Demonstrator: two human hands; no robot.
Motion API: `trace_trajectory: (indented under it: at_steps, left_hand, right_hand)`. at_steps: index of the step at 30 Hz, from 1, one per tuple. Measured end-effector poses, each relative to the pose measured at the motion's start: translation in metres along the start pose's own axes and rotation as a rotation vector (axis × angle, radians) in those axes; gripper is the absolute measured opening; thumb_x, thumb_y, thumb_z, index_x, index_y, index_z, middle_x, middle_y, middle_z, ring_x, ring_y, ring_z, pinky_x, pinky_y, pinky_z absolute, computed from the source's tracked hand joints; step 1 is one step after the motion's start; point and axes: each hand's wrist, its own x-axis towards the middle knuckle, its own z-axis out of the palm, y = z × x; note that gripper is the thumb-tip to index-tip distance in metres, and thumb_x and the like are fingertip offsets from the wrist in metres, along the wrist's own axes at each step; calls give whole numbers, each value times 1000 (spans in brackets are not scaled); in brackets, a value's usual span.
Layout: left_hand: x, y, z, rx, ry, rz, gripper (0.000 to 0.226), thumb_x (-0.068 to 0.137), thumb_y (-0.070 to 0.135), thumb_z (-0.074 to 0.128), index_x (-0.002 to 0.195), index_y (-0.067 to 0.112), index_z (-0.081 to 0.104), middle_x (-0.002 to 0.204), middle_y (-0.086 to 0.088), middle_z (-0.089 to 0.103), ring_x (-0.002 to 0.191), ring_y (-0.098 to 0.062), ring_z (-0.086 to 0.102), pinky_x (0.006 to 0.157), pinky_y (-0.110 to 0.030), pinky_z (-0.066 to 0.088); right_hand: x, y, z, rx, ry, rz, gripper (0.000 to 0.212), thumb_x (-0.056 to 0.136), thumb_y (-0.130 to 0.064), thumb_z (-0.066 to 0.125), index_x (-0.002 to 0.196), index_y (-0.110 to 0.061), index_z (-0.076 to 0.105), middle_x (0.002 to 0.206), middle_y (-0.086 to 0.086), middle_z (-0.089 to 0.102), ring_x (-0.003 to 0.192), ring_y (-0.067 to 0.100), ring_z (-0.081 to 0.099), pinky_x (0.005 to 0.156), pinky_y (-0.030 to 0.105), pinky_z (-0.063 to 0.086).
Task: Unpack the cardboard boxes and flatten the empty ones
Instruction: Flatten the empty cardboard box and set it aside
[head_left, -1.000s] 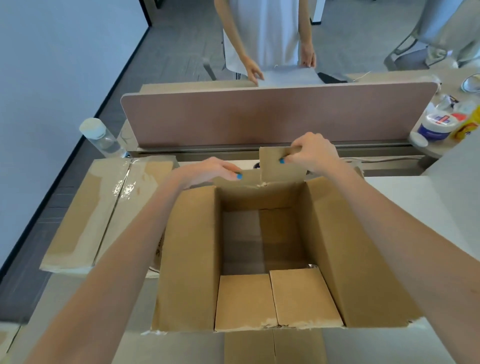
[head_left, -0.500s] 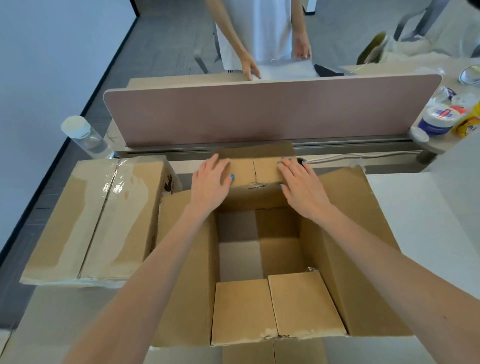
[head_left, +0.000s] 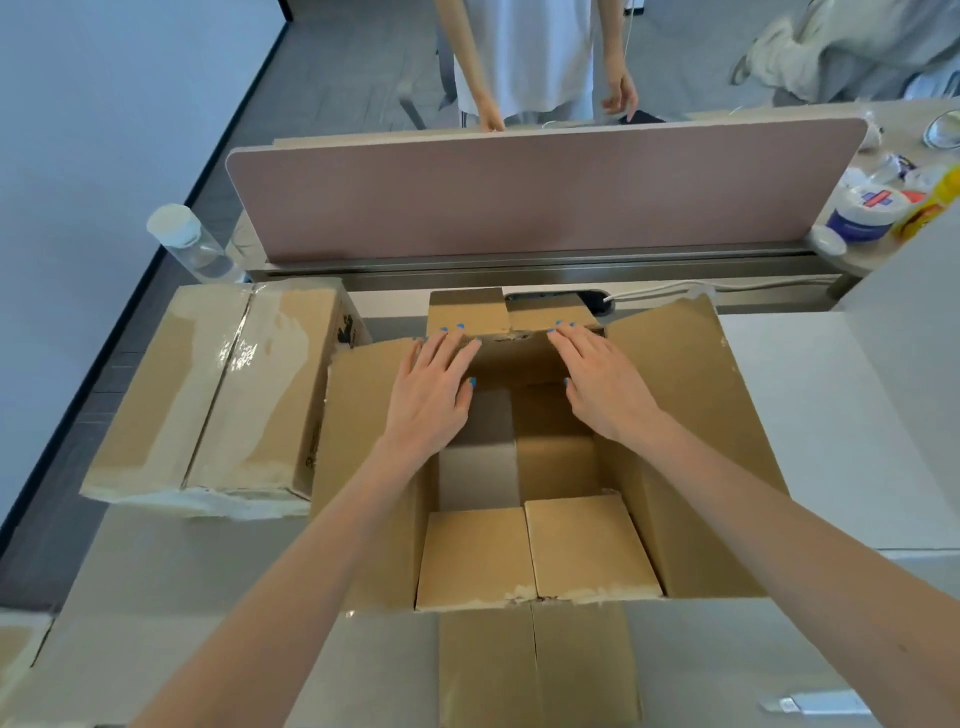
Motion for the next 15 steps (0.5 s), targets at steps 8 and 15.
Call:
trace_trajectory:
  at_steps: [8, 15]
  left_hand:
    - [-66, 55, -16, 47, -718, 104, 43, 106, 40, 33, 146, 26, 40, 140, -6, 54, 125, -25, 54, 100, -40, 43]
    - [-87, 66, -33, 9, -722, 22, 42, 106, 44, 28, 133, 20, 49, 124, -9, 61, 110, -27, 60, 90, -39, 49]
  right_hand:
    - [-70, -39, 0, -73, -582, -60, 31, 103, -26, 35, 126, -12, 50, 116, 11, 62, 100, 28, 60, 74, 33, 41]
    - [-85, -50, -6, -12, -589, 14, 38, 104, -33, 31, 106, -11, 61, 104, 10, 62, 91, 26, 59, 76, 37, 48]
